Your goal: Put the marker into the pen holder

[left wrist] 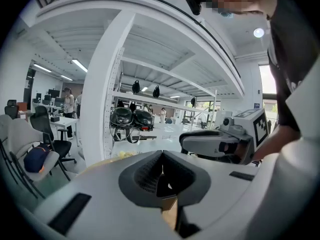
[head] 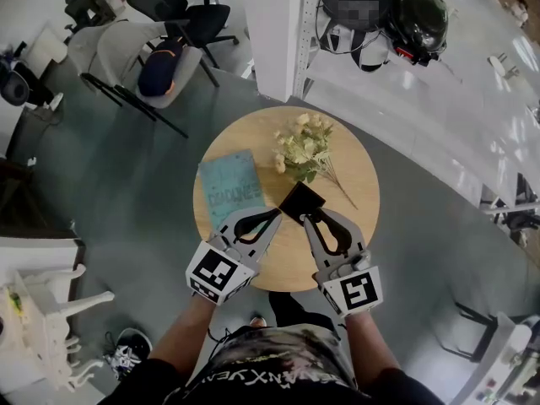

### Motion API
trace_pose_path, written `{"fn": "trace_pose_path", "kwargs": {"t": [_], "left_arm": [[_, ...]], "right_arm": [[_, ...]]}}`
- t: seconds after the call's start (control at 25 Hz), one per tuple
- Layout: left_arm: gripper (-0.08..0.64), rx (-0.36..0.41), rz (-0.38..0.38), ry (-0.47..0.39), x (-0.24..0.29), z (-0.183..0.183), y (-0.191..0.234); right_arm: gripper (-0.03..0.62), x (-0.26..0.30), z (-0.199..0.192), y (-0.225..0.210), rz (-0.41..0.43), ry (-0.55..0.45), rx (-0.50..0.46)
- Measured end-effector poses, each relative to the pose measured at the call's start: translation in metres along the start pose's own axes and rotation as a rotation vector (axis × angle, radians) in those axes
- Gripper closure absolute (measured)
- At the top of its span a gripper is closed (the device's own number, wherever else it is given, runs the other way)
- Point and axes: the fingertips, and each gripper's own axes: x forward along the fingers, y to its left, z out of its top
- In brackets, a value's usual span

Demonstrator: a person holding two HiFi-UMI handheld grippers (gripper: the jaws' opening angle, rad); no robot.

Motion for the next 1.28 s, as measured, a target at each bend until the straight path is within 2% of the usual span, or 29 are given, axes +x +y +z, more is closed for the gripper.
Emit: {"fn": "trace_pose_path", "kwargs": {"t": [0.52,1.28], "left_arm": [[0.541,-0.022,-0.003,0.018,0.032,-0.021,0.014],[0.541,-0.067,-0.013,0.083,0.055,-0.067,0.014]], "right_arm": [[0.517,0.028,-0.036,-0.025,-0.024,0.036,0.019],[0.517,0.040,-0.102,-0.031,-0.050,0.123,0.043]]}}
